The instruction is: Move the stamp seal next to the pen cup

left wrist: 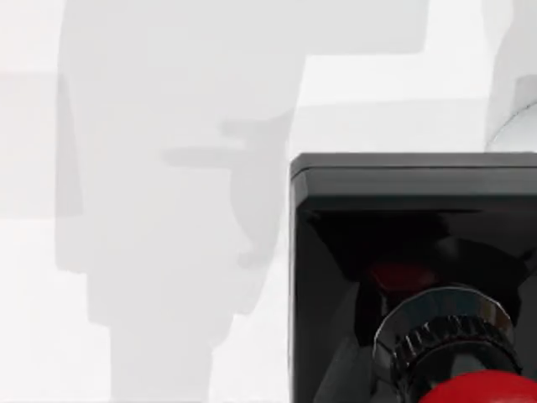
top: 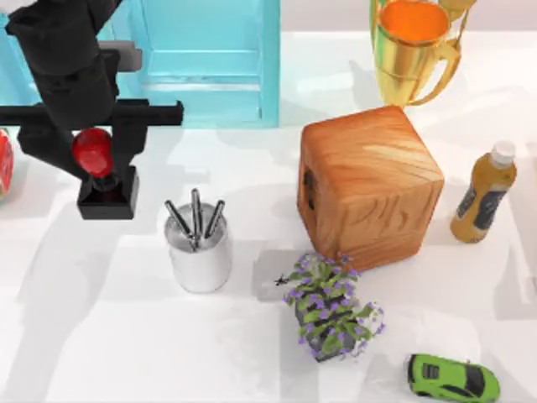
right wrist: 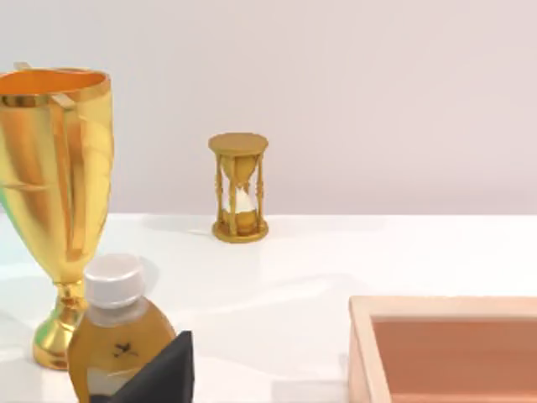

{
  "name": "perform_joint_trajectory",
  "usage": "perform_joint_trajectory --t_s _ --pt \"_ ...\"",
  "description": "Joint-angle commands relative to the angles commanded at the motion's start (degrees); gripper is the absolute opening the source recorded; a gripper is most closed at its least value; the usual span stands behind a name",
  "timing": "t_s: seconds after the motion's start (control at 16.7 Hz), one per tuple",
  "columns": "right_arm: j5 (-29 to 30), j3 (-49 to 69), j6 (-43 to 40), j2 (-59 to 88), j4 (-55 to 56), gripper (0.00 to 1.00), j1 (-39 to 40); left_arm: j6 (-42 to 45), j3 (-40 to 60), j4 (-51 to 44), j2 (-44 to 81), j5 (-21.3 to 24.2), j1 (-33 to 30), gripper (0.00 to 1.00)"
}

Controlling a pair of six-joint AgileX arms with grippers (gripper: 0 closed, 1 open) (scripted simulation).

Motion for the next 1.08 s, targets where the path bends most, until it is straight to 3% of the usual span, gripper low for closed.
perform_joint_trajectory --t_s 0.72,1.08 --pt "0.0 0.0 0.0 0.0 0.0 1.0 0.0 0.0 -3.4 3.4 0.0 0.0 0.0 0.0" --pt "0.0 0.0 0.0 0.0 0.0 1.0 0.0 0.0 -3.4 3.4 0.0 0.0 0.0 0.45"
